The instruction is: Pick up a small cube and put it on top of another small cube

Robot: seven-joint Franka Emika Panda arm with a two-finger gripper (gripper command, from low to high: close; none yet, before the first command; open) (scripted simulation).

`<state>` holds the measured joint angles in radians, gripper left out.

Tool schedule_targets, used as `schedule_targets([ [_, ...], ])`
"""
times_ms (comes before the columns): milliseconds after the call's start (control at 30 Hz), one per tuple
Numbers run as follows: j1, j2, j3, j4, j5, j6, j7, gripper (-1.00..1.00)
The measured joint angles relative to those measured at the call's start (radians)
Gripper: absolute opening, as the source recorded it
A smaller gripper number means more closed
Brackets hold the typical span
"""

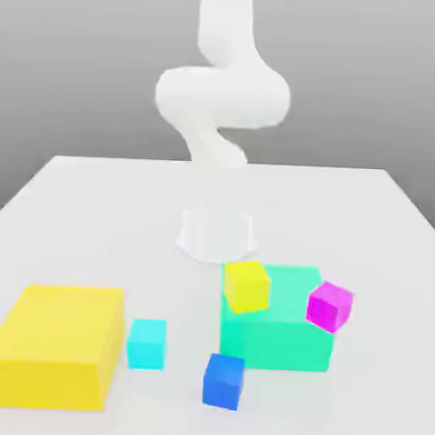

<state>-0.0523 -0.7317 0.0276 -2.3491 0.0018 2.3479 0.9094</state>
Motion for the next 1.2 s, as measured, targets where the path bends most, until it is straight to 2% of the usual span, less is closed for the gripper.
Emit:
schedule_targets([
  [367, -0.218, 0.304, 0.109, -0.218, -0.003, 0.212, 0.493, 0.0],
  [667, -0.355, 0.549, 0.154, -0.393, -0.015, 0.383, 0.896, 0.0],
  [867, -0.406, 0.713, 0.147, -0.5, -0.003, 0.5, 1.135, 0.0],
  [967, -0.396, 0.815, 0.12, -0.495, -0.054, 0.582, 1.198, 0.0],
  [1100, -0.322, 0.959, 0.03, -0.472, -0.122, 0.7, 1.251, 0.0],
  [1133, -0.31, 0.982, 0.016, -0.468, -0.131, 0.719, 1.258, -1.0],
  [1200, -0.31, 0.982, 0.016, -0.468, -0.131, 0.72, 1.258, -1.0],
])
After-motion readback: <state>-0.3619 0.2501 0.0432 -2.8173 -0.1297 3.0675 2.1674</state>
